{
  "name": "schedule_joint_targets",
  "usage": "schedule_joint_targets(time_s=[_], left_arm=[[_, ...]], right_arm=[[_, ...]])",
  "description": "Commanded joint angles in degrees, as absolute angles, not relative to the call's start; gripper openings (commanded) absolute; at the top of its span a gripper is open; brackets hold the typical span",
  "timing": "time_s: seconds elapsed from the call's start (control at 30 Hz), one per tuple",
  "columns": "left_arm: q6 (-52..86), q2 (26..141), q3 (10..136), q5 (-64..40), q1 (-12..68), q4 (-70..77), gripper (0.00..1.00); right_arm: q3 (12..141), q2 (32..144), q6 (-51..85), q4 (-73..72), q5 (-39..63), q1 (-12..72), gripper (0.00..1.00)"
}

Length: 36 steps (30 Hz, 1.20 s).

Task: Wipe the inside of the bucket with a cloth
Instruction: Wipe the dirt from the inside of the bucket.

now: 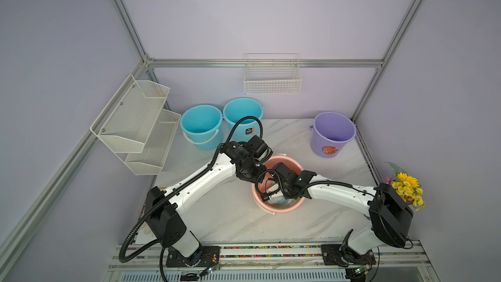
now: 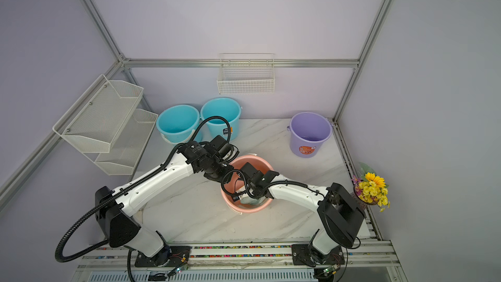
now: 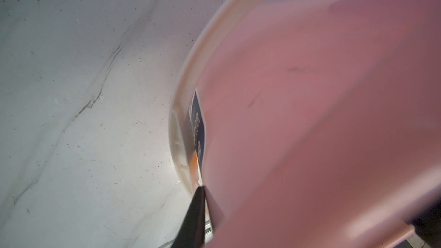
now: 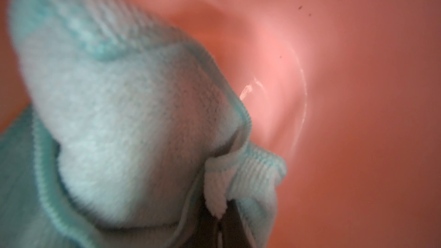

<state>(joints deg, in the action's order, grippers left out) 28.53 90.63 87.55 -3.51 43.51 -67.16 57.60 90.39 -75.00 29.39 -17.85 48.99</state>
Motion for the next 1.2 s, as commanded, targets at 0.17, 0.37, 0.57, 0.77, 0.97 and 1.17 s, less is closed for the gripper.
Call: schedule_joint_targets(time_s=[0.17, 0.37, 0.57, 0.77, 0.97, 1.17], left_arm=[[29.8, 88.1, 89.1, -3.6, 43.5, -61.9, 0.00], [29.4, 89.3, 88.6, -3.0, 42.7, -60.9, 0.00], [28.6, 90.4, 89.7, -3.0, 41.7, -60.5, 0.00], [28.2, 90.0, 89.1, -3.2, 40.3, -60.5, 0.00], [27.8, 90.0, 88.2, -4.0, 38.8, -60.3, 0.00], [27.4, 90.3, 88.5, -4.7, 38.0, -60.4, 0.00]], right_arm=[[56.2, 88.9, -68.8, 27.8, -9.3, 47.2, 0.00], [58.8, 81.1, -64.9, 33.7, -8.9, 50.1, 0.00], [61.1, 74.3, -56.4, 41.6, -11.6, 55.9, 0.00], [67.9, 72.0, -34.9, 44.9, -14.8, 57.7, 0.00], [76.8, 72.2, -7.2, 51.5, -20.1, 57.8, 0.00], [87.3, 75.5, 13.9, 63.9, -21.5, 57.8, 0.00]])
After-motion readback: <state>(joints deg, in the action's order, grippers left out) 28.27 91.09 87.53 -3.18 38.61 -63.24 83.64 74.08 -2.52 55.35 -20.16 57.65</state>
